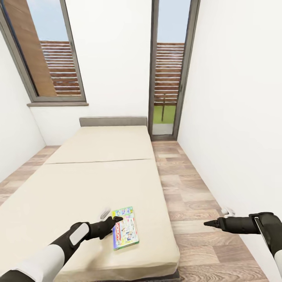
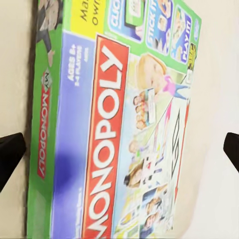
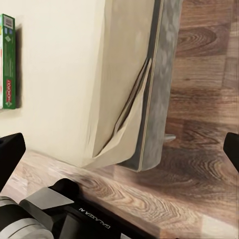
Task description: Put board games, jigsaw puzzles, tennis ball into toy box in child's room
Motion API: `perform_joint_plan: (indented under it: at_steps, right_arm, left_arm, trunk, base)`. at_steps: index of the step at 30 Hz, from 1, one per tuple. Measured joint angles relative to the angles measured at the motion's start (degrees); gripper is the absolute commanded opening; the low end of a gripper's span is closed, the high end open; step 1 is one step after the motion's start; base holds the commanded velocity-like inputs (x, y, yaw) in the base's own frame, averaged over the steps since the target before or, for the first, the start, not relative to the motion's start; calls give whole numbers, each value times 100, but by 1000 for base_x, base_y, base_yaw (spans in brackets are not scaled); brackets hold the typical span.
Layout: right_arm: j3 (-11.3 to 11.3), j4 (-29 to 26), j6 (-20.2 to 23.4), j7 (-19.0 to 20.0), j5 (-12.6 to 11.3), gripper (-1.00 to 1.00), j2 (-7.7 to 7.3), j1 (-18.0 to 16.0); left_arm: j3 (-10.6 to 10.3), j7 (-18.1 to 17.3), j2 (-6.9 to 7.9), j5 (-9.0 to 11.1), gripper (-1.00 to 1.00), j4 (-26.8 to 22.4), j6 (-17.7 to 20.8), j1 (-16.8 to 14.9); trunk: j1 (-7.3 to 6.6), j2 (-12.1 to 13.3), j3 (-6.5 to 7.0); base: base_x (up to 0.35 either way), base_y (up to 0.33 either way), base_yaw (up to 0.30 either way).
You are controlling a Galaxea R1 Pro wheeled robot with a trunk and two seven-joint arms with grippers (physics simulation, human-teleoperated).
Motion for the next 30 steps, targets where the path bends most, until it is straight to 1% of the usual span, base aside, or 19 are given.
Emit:
perform_joint_plan:
  at_steps: [12, 17, 21, 24, 30]
  right_arm:
    - [0, 1, 0, 0, -1, 100, -1, 0]
    - [0, 1, 0, 3, -1, 100, -2, 0]
    - [0, 1, 0, 10, -7, 100, -19, 0]
    - [3, -42, 0, 12, -10, 100, -25, 0]
    - [7, -108, 0, 12, -14, 100, -27, 7]
  left_arm:
    - [10, 8, -8, 6, 100, 2, -6, 3]
    - [43, 12, 44, 8, 100, 3, -13, 1]
    - [55, 129, 80, 24, 100, 1, -73, -19]
    - [45, 204, 92, -8, 100, -2, -104, -62]
    - [32, 229, 98, -18, 100, -4, -139, -116]
  trunk:
    - [0, 0, 0]
    - [0, 0, 0]
    - [0, 0, 0]
    - [0, 0, 0]
    - [0, 0, 0]
  base:
    - [-5, -10, 0]
    - [0, 0, 0]
    - [0, 0, 0]
    - [0, 0, 0]
    - [0, 0, 0]
